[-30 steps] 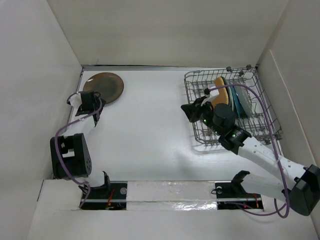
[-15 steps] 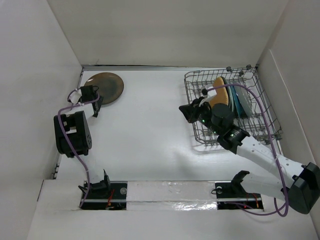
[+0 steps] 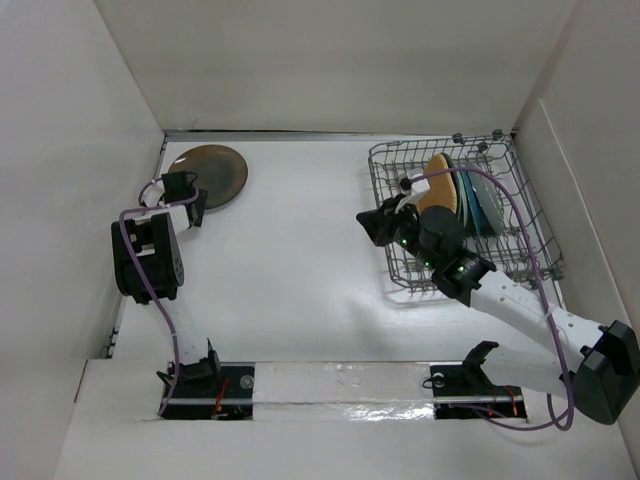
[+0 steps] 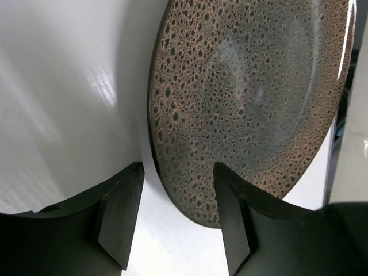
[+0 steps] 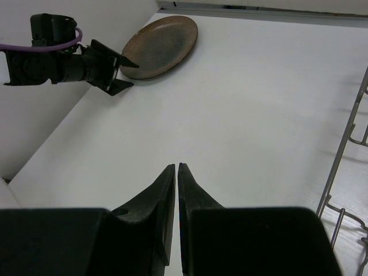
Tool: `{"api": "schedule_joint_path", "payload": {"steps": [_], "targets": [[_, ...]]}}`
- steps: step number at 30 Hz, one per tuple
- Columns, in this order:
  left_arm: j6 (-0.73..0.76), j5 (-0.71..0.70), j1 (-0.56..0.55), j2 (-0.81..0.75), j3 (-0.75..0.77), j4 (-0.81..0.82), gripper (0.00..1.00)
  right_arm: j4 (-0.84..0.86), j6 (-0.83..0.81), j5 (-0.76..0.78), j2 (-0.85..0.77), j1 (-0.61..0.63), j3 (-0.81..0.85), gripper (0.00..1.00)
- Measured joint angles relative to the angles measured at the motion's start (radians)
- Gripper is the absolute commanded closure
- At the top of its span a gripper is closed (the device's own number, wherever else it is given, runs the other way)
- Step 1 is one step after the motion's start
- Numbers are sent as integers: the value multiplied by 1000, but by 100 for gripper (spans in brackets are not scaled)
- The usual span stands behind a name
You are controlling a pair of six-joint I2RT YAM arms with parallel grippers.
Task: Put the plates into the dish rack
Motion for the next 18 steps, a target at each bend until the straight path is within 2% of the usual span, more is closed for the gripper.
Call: {"api": "schedule_joint_path", "payload": {"steps": [3,4,5,8,14,18], "targets": [[-24,11,0,8,-7,29,61,0,0,0,6,0,0,88],[-27,14,0,11,-11,37,67,0,0,0,8,0,0,88],[-31,17,0,14,-14,45,80,0,0,0,12,0,0,88],[-43,34,3,24,-21,63,100,0,0,0,20,0,0,88],[-37,111,26,27,-24,154,100,-1,-5,8,26,0,0,88],[-16,145,28,-8,-104,229,100,-1,-11,17,29,0,0,85]]}}
